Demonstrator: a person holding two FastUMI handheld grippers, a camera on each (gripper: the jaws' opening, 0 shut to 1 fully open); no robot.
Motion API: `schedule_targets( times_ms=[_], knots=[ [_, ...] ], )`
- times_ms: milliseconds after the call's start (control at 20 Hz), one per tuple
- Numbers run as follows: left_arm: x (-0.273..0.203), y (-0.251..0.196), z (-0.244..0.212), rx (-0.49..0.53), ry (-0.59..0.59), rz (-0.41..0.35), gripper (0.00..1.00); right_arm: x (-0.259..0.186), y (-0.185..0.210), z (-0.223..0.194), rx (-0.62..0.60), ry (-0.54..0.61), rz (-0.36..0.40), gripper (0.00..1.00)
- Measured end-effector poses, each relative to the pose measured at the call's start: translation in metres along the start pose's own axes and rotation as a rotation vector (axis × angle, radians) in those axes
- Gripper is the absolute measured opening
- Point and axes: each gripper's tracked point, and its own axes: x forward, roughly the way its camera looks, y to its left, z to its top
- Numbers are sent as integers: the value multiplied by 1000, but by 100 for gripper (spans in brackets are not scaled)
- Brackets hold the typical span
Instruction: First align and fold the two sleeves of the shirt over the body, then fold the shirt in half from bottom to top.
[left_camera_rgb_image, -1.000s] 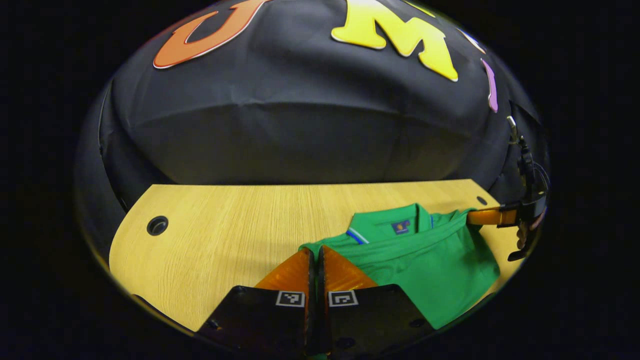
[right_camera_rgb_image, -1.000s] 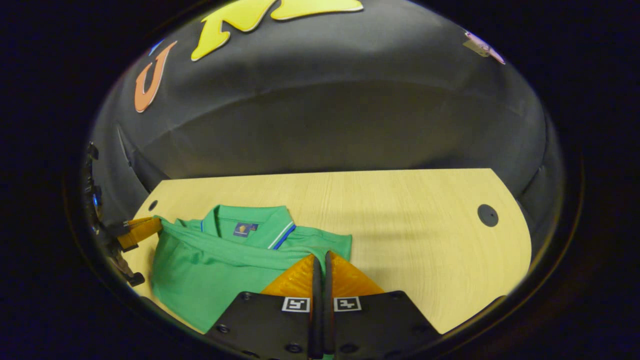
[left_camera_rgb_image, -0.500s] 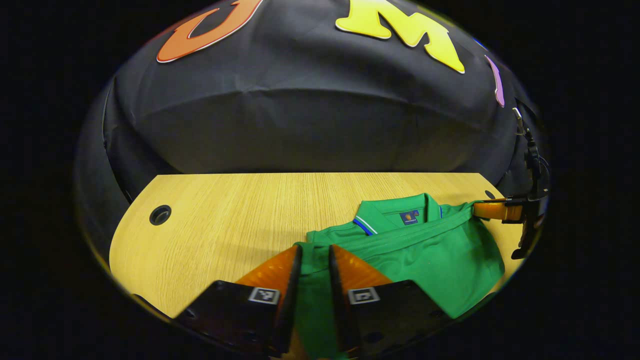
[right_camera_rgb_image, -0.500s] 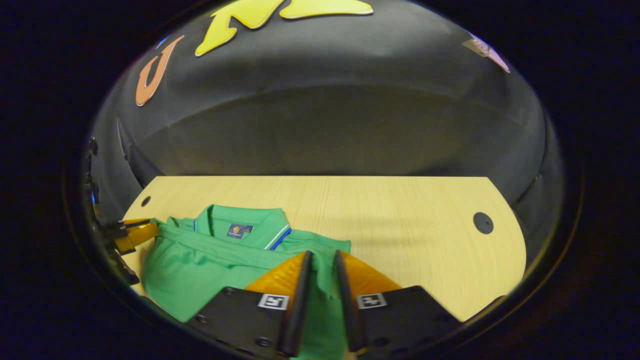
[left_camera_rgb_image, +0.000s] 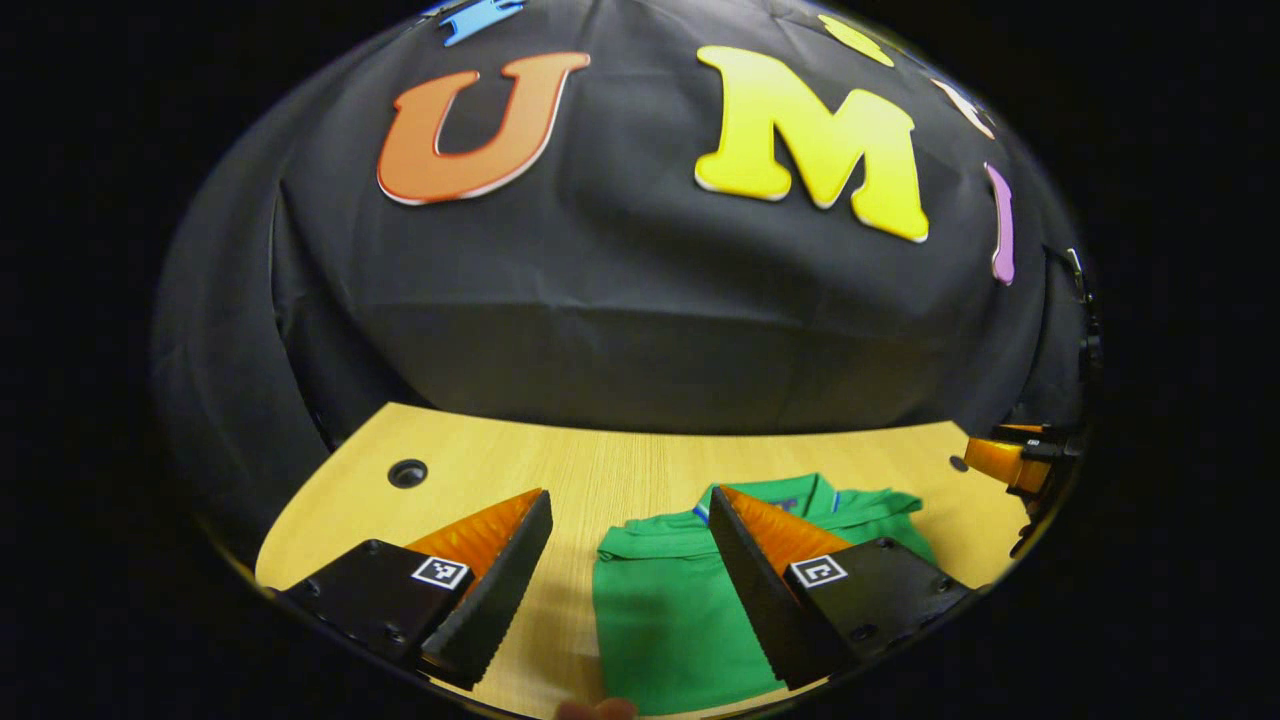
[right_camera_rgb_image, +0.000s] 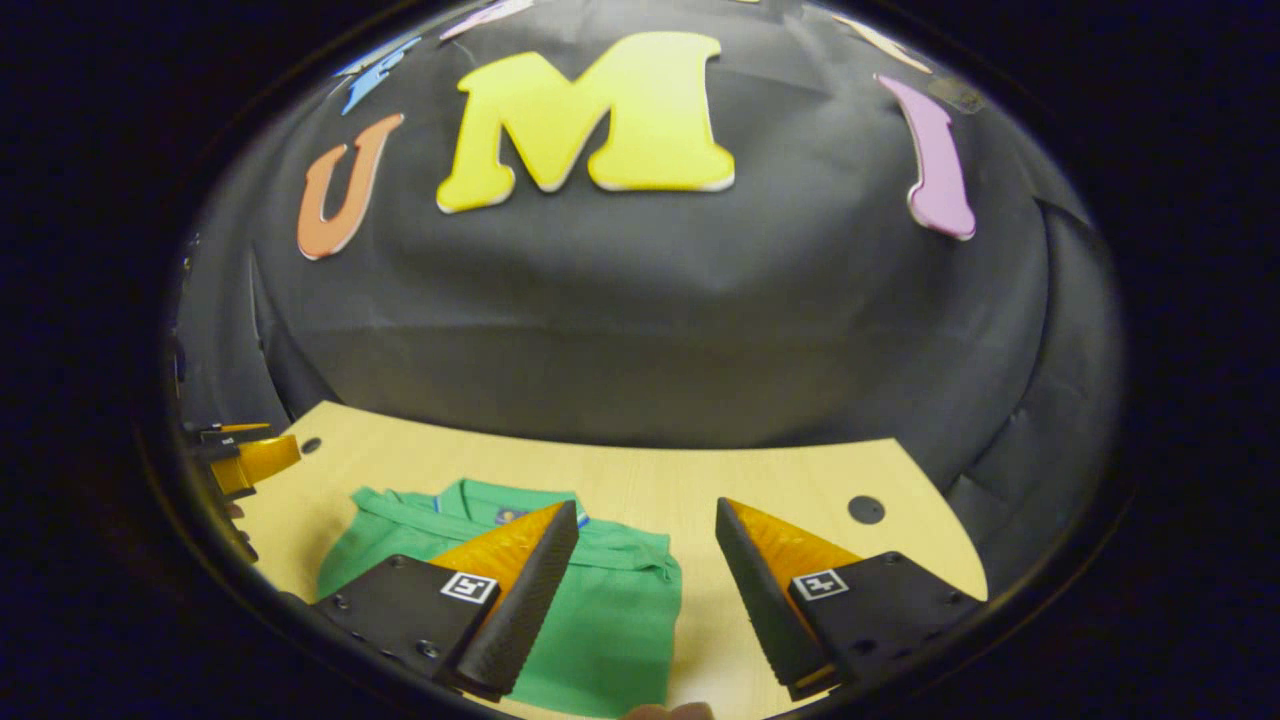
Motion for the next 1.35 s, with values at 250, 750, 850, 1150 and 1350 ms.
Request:
schedule_targets(
  times_ms=[250, 750, 850, 1150, 1350],
  knots=[
    [-115, -17, 71, 12, -159, 19, 100, -123, 12, 67, -47, -193, -18, 88],
    [-296, -52, 116, 73, -392, -1, 99, -314, 61, 104, -34, -411, 2, 89],
    [-315, -58, 113, 72, -426, -20, 99, -334, 63, 97, -20, -420, -9, 89],
    [-338, -62, 100, 90, -441, -24, 99, -364, 69, 64, 38, -374, -7, 92],
    [-335, -61, 90, 92, -410, -17, 92, -366, 64, 68, 54, -389, -33, 89]
  ],
)
